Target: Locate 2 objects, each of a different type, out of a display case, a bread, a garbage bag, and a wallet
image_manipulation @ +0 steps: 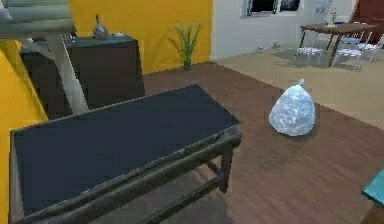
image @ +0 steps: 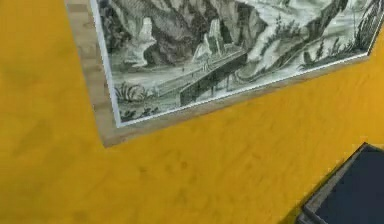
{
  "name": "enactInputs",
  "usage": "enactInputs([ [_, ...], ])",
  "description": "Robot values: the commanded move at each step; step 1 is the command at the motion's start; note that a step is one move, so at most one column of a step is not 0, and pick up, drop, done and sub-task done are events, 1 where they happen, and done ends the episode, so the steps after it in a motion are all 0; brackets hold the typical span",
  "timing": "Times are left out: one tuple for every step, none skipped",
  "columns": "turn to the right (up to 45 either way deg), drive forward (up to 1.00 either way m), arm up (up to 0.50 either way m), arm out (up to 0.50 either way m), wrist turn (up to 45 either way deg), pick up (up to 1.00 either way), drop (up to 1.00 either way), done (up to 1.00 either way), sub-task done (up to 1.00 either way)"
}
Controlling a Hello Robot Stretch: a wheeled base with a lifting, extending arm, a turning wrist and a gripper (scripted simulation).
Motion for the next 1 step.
enactInputs([
  [45.0,0.00,0.00,0.00,0.0,0.00,0.00,0.00,0.00],
])
